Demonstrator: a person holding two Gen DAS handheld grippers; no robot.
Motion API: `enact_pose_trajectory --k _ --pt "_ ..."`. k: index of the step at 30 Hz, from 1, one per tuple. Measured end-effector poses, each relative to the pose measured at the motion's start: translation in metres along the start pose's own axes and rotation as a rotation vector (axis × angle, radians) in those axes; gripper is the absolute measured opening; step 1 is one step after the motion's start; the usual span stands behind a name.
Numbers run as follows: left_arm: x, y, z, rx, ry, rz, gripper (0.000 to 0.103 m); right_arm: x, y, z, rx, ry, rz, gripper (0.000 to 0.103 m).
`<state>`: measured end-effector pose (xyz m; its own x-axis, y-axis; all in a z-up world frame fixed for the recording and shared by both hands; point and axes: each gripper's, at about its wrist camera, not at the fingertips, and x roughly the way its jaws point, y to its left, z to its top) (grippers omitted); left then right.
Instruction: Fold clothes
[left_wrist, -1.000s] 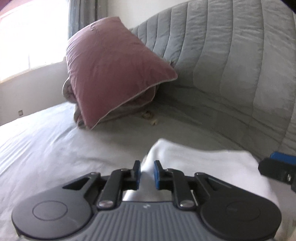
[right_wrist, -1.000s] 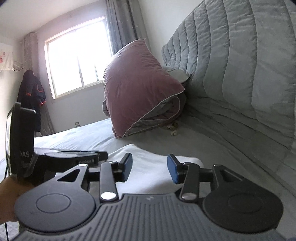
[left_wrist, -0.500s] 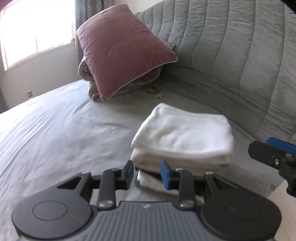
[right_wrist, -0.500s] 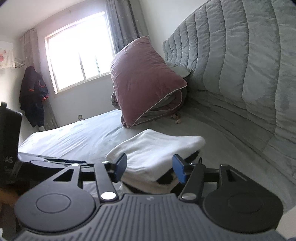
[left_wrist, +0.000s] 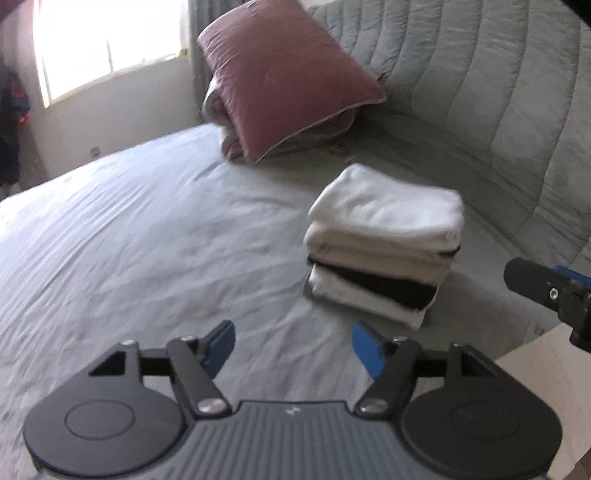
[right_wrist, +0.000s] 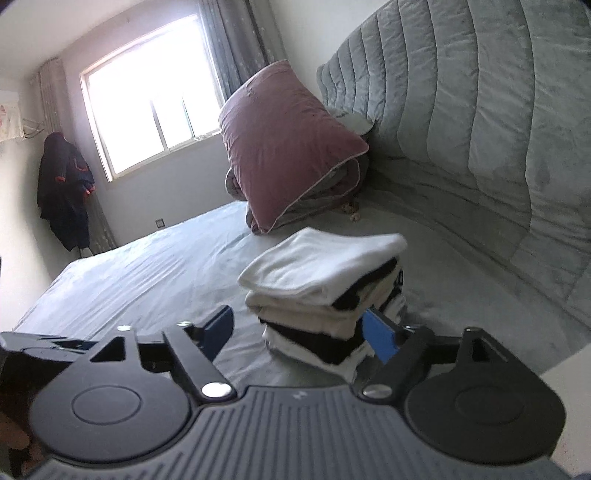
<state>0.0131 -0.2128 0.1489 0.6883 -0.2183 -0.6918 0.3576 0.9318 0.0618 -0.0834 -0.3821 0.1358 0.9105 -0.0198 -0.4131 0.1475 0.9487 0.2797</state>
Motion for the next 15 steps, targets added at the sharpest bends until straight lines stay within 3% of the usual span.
enact_pose_trajectory --k 5,7,11,15 --pt "-0.021 0.0 -0.017 0.006 -0.014 0.042 0.092 -0.009 0.008 -0.008 0.004 0.03 -0.015 0.102" --pt "-0.031 0.0 -0.023 0.007 -0.03 0.054 0.102 -0.015 0.011 -0.01 0.007 0.032 -0.023 0.103" --pt "-0.045 0.004 -0.035 -0.01 -0.039 0.079 0.102 -0.024 0.017 -0.015 0.015 0.053 -0.047 0.103" --pt "-0.053 0.01 -0.048 -0.037 0.006 0.08 0.102 -0.029 0.021 -0.021 0.032 0.101 -0.063 0.103"
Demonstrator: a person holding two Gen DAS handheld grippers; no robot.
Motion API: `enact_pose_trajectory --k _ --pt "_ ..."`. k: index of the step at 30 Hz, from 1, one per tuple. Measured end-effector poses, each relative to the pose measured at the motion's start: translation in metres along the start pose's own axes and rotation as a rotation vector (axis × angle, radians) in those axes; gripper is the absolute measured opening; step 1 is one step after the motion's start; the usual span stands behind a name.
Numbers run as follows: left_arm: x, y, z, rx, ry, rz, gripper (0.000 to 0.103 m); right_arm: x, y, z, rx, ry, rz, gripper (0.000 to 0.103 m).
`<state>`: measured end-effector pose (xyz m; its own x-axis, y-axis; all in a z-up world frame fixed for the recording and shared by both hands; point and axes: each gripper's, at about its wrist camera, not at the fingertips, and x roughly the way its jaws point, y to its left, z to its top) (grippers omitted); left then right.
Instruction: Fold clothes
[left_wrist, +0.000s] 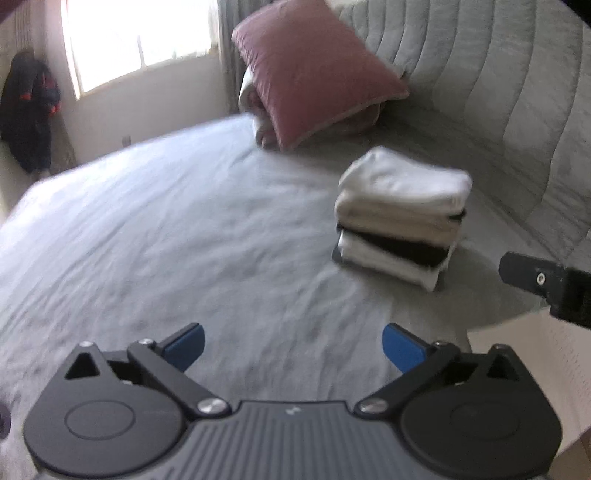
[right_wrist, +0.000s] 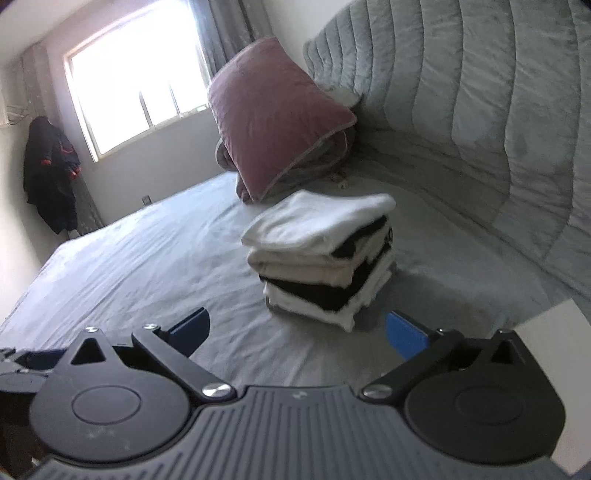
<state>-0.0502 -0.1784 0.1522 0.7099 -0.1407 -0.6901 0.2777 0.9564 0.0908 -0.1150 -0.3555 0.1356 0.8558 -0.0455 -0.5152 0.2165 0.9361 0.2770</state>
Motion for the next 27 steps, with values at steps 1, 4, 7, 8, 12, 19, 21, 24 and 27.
enact_pose_trajectory --k 1,4,7,8,12,19,21,24,27 --pt "-0.004 0.001 -0.004 -0.001 -0.01 -0.002 0.102 -0.001 0.001 -0.002 0.003 0.009 0.001 0.103" --pt "-0.015 0.004 -0.013 -0.01 -0.044 0.004 0.103 -0.008 0.005 -0.009 0.0 0.004 0.002 0.103" --pt "-0.025 0.01 -0.02 -0.052 -0.057 -0.004 0.103 -0.012 0.013 -0.015 -0.025 0.028 -0.053 0.103" --pt "-0.027 0.011 -0.022 -0.06 -0.056 -0.004 0.103 -0.014 0.015 -0.017 -0.031 0.028 -0.065 0.103" --pt "-0.032 0.016 -0.031 -0.068 -0.052 0.023 0.103 -0.021 0.021 -0.026 -0.035 0.012 -0.051 0.103" --pt "-0.037 0.032 -0.047 -0.086 -0.025 0.059 0.103 -0.031 0.041 -0.037 -0.071 -0.007 -0.054 0.103" --pt "-0.04 0.035 -0.051 -0.081 -0.022 0.071 0.103 -0.033 0.047 -0.039 -0.075 -0.008 -0.052 0.103" --pt "-0.044 0.04 -0.056 -0.08 -0.016 0.052 0.103 -0.04 0.054 -0.043 -0.083 -0.019 -0.063 0.103" --pt "-0.049 0.04 -0.06 -0.067 -0.015 0.045 0.102 -0.047 0.059 -0.047 -0.087 -0.035 -0.087 0.103"
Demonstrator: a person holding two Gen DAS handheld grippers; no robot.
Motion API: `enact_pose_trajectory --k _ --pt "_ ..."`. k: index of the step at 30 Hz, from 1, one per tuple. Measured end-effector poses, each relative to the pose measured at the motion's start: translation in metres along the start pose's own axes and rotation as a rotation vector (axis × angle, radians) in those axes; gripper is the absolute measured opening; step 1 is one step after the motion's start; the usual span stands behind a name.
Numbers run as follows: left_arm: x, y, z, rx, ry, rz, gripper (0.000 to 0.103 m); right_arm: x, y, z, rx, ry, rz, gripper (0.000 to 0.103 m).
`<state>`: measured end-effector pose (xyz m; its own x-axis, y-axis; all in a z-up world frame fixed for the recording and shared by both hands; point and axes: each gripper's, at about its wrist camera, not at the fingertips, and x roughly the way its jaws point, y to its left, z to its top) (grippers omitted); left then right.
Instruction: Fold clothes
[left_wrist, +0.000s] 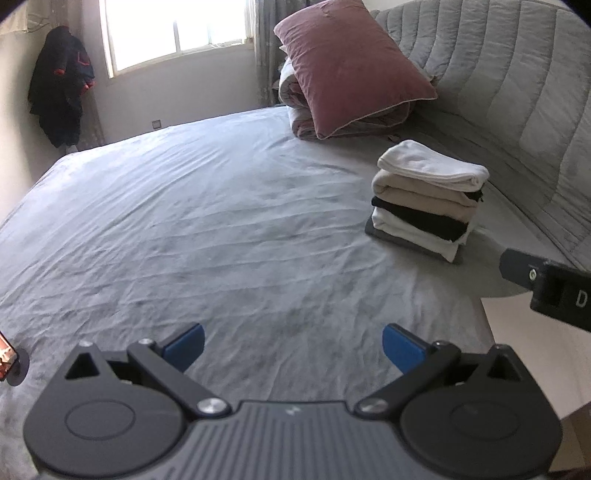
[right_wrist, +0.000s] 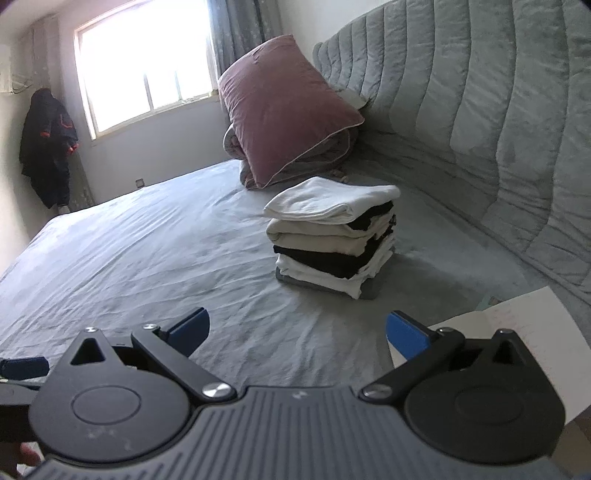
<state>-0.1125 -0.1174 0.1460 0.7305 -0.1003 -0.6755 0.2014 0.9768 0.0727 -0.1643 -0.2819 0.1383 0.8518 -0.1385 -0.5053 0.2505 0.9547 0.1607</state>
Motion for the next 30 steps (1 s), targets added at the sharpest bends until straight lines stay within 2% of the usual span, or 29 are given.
enact_pose_trajectory --k 14,17,21,23,26,30 --pt "-0.009 0.001 -0.014 -0.005 -0.002 -0.036 0.102 -0.013 0.004 -0.016 0.002 0.001 -0.053 0.103" --pt "-0.012 0.002 -0.016 -0.023 -0.019 -0.037 0.102 -0.018 0.004 -0.021 0.004 -0.019 -0.072 0.103" --pt "-0.021 0.0 -0.02 -0.026 -0.072 -0.056 0.102 -0.026 0.006 -0.032 -0.003 -0.063 -0.144 0.103" --pt "-0.024 -0.002 -0.022 -0.035 -0.092 -0.039 0.102 -0.031 0.006 -0.038 0.008 -0.076 -0.175 0.103" --pt "-0.024 -0.006 -0.026 -0.021 -0.103 -0.007 0.102 -0.034 0.0 -0.042 0.059 -0.054 -0.159 0.103" --pt "-0.024 -0.004 -0.031 -0.043 -0.091 -0.018 0.102 -0.043 0.0 -0.044 0.048 -0.086 -0.173 0.103"
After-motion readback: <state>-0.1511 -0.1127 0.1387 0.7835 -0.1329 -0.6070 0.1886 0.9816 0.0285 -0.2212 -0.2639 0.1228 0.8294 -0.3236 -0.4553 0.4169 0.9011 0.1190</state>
